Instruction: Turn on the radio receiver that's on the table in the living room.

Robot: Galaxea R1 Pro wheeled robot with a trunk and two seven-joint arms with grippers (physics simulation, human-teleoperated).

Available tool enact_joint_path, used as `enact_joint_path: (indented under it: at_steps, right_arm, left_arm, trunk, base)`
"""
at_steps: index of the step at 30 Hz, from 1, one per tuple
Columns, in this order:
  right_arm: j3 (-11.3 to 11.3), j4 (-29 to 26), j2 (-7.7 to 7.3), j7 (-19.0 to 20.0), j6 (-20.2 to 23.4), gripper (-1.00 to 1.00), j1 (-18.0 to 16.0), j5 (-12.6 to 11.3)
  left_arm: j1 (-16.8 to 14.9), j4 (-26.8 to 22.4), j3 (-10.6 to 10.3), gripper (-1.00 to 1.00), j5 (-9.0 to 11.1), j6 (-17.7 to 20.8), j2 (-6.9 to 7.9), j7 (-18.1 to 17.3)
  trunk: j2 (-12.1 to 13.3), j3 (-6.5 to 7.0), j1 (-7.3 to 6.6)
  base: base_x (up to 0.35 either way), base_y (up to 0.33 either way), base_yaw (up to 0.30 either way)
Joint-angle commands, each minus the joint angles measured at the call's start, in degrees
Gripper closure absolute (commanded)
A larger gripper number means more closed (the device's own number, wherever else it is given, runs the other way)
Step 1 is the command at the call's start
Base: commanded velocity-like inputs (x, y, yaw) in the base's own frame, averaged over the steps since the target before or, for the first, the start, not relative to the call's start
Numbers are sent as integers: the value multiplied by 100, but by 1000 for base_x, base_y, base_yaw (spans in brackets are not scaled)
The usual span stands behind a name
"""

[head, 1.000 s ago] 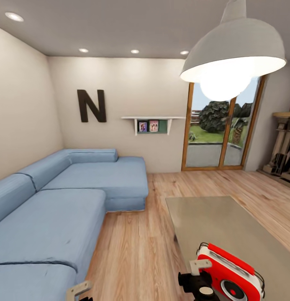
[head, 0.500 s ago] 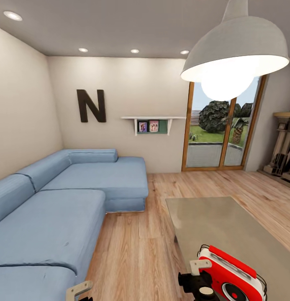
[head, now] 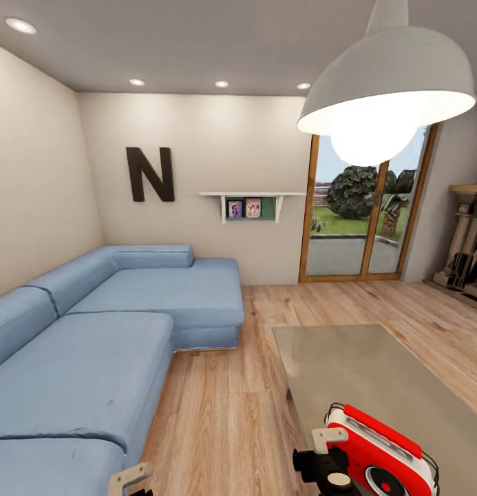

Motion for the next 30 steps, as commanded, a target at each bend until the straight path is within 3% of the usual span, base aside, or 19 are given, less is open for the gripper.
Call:
enact_joint_path:
  at_steps: [1, 30]
  right_arm:
    - [-3, 2, 2, 0, 7, -100, 0, -4]
    - [-15, -2, 4, -8, 62, -100, 0, 2]
  left_arm:
    - [0, 0, 2, -100, 0, 0, 0, 0]
    - [0, 0, -2, -100, 0, 0, 0, 0]
  trunk:
    - [0, -3, 0]
    - [0, -267, 0]
  base:
    - [0, 0, 0]
    - [0, 0, 0]
